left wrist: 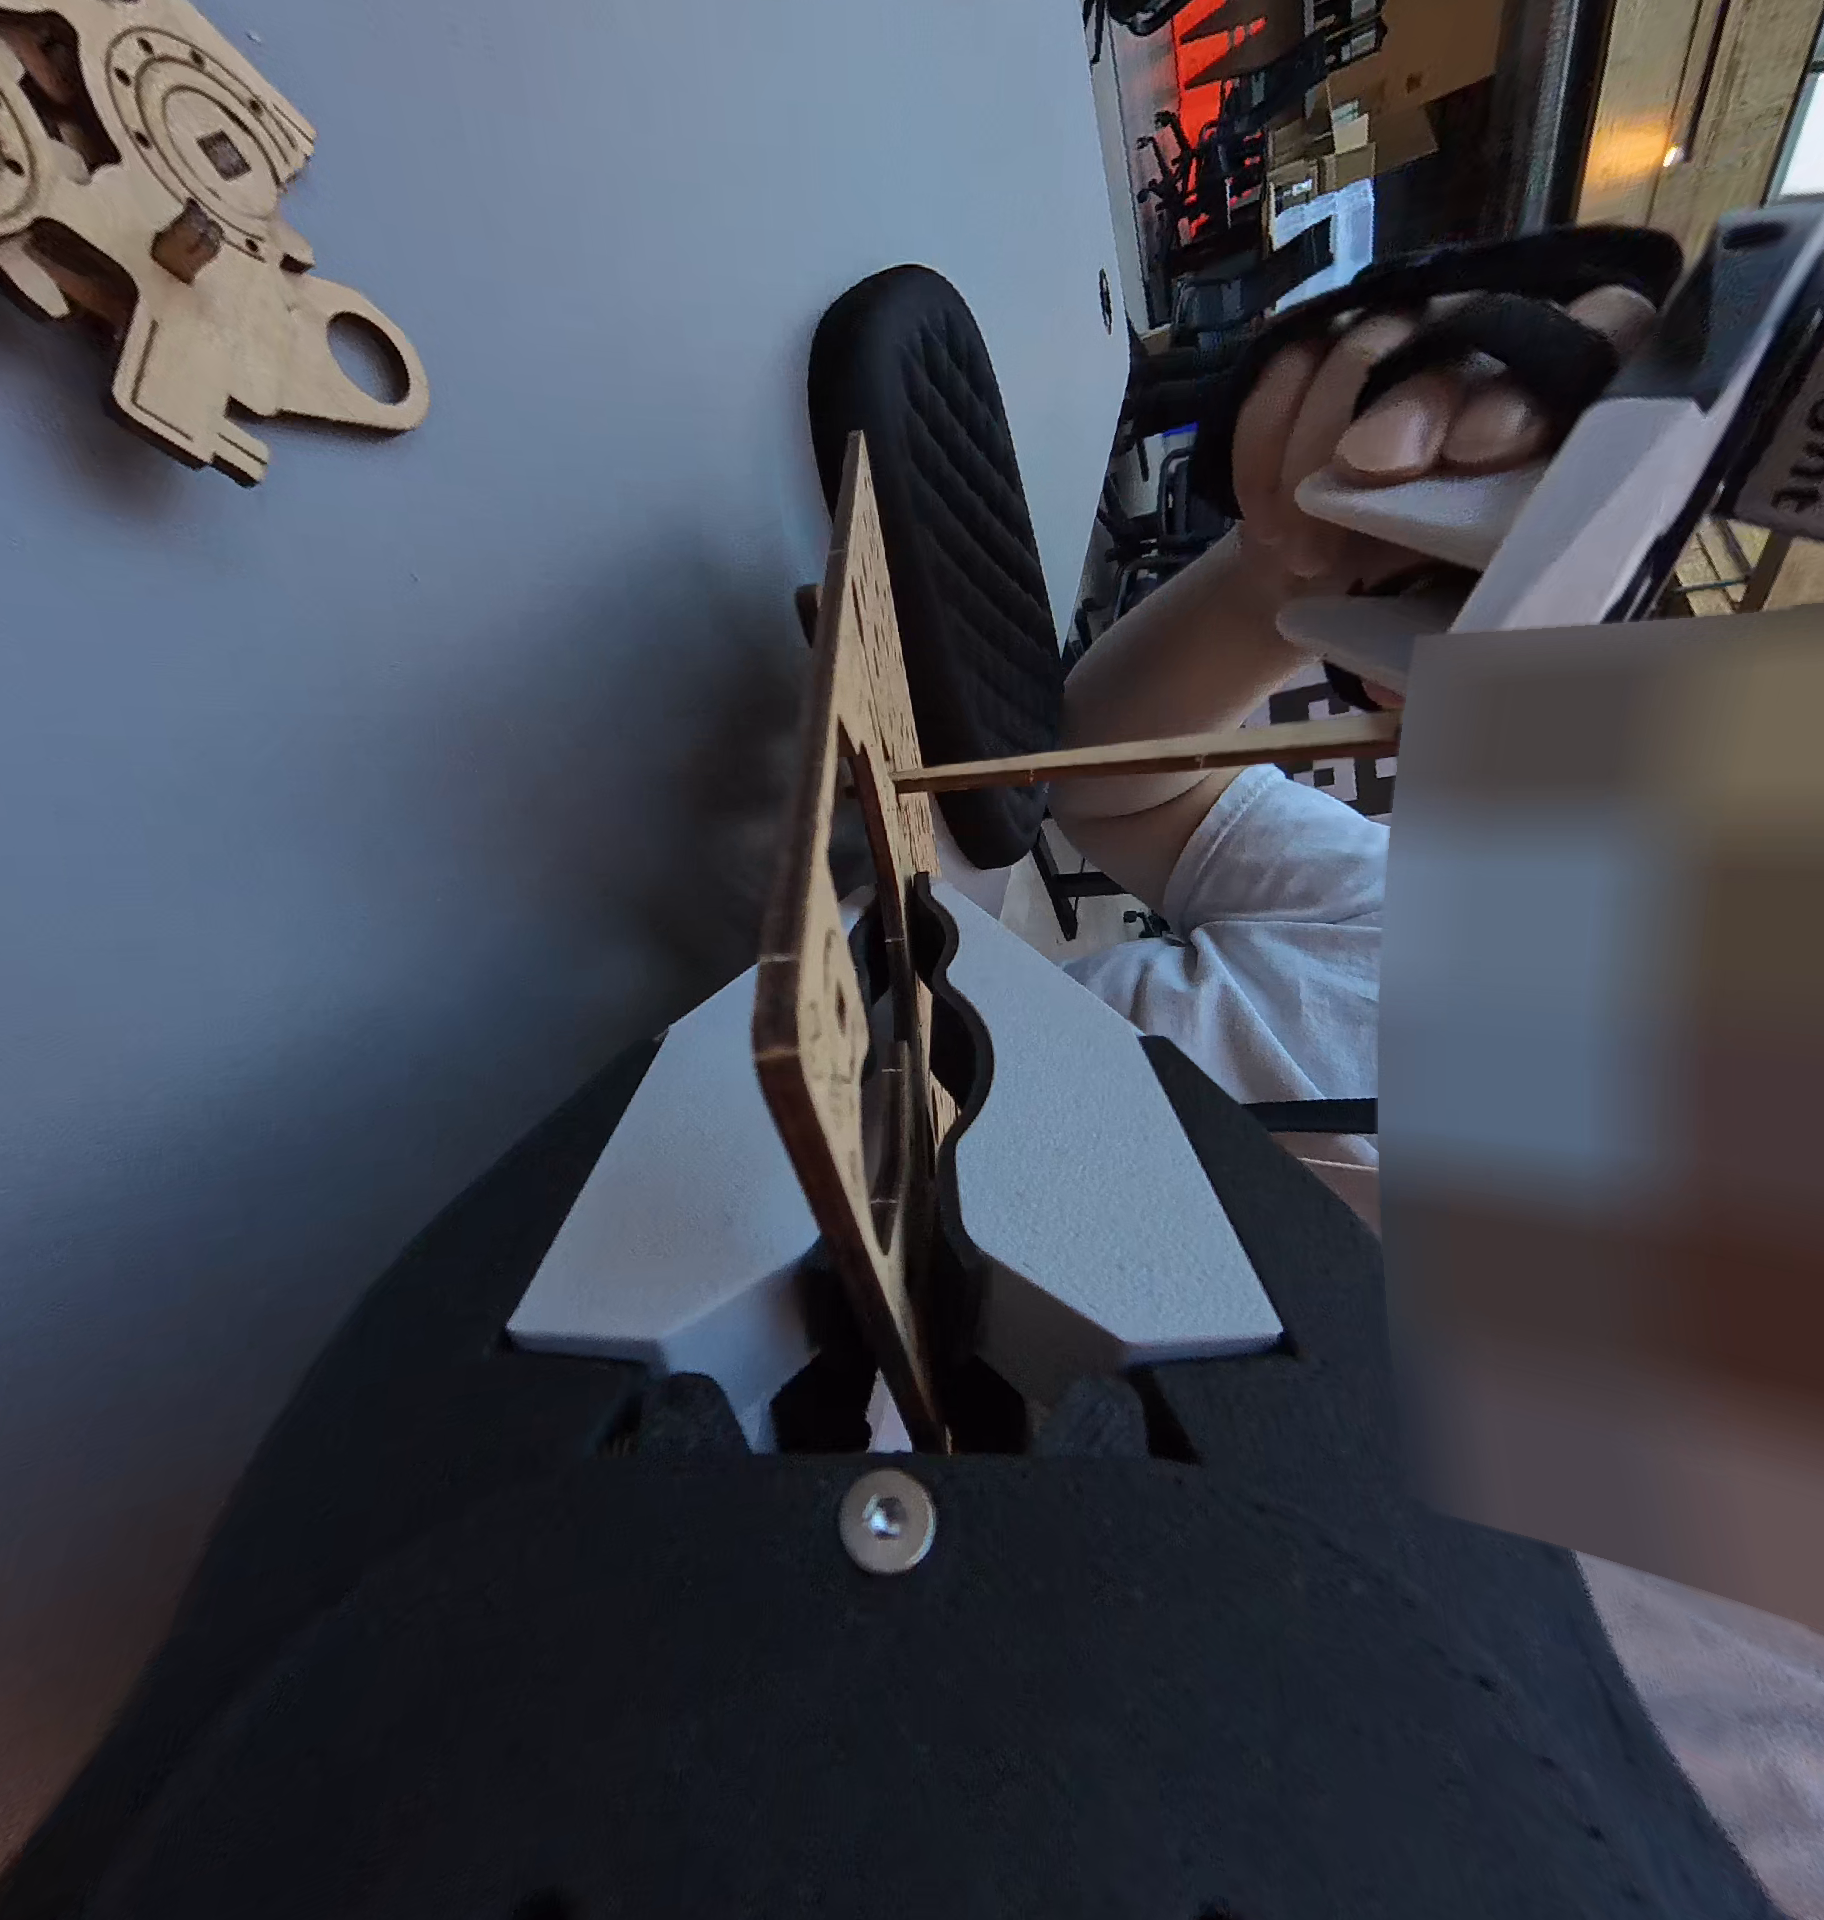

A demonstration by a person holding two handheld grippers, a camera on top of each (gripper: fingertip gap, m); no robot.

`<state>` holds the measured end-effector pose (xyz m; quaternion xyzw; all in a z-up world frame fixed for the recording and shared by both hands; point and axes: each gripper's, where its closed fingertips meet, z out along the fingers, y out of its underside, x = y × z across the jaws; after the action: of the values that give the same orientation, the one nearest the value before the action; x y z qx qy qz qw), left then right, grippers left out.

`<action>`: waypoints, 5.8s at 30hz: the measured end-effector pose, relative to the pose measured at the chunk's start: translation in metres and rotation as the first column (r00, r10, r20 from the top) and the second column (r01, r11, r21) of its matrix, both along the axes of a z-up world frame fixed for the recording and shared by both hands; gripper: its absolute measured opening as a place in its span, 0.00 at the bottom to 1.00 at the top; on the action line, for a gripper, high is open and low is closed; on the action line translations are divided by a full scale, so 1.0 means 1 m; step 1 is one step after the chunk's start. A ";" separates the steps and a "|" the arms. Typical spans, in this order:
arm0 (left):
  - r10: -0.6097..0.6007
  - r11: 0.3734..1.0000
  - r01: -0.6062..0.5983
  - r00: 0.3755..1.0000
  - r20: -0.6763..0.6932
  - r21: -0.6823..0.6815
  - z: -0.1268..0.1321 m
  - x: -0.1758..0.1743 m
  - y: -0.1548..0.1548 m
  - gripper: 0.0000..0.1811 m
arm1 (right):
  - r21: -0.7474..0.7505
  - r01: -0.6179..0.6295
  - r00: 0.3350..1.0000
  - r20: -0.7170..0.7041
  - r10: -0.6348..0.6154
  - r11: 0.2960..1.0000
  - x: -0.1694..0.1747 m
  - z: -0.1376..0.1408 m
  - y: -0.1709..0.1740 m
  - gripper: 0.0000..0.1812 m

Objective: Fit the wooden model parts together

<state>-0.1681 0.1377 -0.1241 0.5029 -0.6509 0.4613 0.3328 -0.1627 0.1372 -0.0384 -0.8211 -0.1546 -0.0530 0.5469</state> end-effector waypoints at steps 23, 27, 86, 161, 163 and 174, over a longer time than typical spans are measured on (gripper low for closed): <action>0.002 1.000 -0.002 1.000 0.010 0.021 0.000 0.002 -0.001 0.01 | -0.094 -0.014 0.997 0.081 0.021 0.995 0.007 0.002 0.019 0.01; 0.034 0.999 -0.034 0.999 -0.003 0.003 0.001 0.003 0.005 0.00 | -0.060 -0.071 0.993 -0.095 0.065 0.996 0.019 0.001 0.013 0.01; -0.309 0.929 0.341 0.928 -0.207 0.142 0.008 -0.050 0.005 0.00 | -0.110 -0.351 0.894 0.255 0.368 0.930 -0.053 0.004 -0.021 0.00; -0.539 0.782 0.590 0.802 -0.255 0.201 0.071 -0.055 0.166 0.00 | -0.257 -0.083 0.968 -0.250 0.016 0.963 0.002 -0.083 0.021 0.08; -0.550 0.773 0.602 0.793 -0.262 0.199 0.073 -0.054 0.164 0.00 | -0.322 -0.079 0.981 -0.191 0.017 0.943 0.004 -0.103 0.028 0.08; -0.570 0.741 0.644 0.753 -0.329 0.190 0.058 -0.042 0.146 0.00 | -0.429 -0.034 0.999 -0.026 0.026 0.903 0.015 -0.125 0.026 0.01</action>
<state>-0.2105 0.2832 -0.0665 0.3584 -0.7929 0.1582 0.4668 -0.1472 0.1628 -0.1638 -0.9193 -0.1697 -0.0014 0.3550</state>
